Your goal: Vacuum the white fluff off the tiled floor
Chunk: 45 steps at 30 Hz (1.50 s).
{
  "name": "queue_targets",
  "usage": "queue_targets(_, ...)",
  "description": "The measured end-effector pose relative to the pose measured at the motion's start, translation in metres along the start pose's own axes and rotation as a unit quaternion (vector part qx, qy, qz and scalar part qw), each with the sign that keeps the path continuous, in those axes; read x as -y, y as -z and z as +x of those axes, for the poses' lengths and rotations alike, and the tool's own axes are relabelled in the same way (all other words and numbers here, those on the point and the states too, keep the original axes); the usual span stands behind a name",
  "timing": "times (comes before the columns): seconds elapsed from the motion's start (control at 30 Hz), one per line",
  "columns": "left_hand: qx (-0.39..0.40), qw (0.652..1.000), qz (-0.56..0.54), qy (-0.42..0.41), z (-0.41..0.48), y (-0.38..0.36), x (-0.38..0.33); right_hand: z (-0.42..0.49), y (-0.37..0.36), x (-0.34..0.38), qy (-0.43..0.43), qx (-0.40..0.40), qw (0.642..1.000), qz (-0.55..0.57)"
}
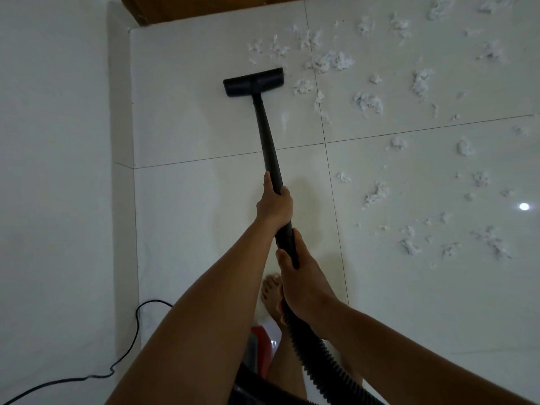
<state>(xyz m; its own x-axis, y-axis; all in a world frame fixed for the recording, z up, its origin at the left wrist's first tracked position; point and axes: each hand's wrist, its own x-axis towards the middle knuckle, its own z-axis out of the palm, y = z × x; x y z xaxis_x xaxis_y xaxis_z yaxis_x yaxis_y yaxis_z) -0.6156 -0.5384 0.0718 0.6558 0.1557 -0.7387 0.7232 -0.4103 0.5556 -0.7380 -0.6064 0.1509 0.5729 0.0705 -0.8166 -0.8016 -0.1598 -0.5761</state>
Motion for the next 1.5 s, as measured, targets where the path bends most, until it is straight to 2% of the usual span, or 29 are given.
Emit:
queue_targets(0.17,0.006,1.0,-0.003,-0.002,0.004,-0.002,0.006,0.002,-0.002,-0.006,0.009,-0.005,1.0,-0.012)
queue_targets(0.43,0.048,0.991,-0.124,0.001,0.005,0.008,0.011,0.002,-0.005,-0.003,0.024,0.0,0.999,-0.022)
queue_targets(0.83,0.017,1.0,0.014,-0.014,-0.002,0.008,0.026,0.004,-0.023,-0.026,0.013,-0.02,1.0,-0.013)
queue_targets(1.2,0.038,0.999,0.034,-0.001,-0.01,0.008,0.014,-0.001,-0.016,-0.02,0.015,-0.021,1.0,-0.015)
queue_targets(1.5,0.072,0.996,0.047,0.024,-0.009,0.041,-0.025,-0.01,-0.021,0.036,0.033,-0.022,0.999,-0.02)
